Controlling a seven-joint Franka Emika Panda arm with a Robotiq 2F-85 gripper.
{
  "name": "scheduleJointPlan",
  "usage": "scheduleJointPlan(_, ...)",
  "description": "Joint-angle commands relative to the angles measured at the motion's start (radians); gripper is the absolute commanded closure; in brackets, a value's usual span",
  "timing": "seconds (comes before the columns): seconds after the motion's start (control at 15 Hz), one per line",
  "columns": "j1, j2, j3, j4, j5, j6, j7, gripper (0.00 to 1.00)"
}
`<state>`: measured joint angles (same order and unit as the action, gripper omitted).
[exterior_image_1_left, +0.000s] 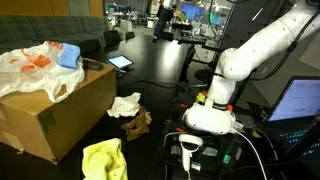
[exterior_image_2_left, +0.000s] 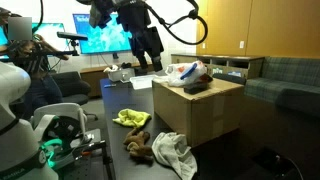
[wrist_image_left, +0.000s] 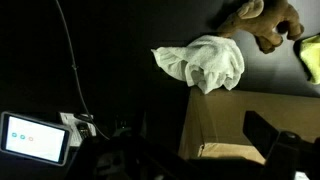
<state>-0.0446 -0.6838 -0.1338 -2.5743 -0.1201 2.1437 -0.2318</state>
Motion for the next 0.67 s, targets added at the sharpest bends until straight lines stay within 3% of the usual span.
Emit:
scheduleJointPlan(0.0, -0.002, -0.001, 0.002, 0.005, 0.002, -0.001, -0.001, 0.0)
scheduleJointPlan(0.33, -0.002, -0.006, 0.002, 0.007, 0.002, -0.001, -0.001, 0.0)
scheduleJointPlan(0.6, 0.007, 0.123, 0.018, 0.035, 0.001, 0.058, 0.022, 0.0)
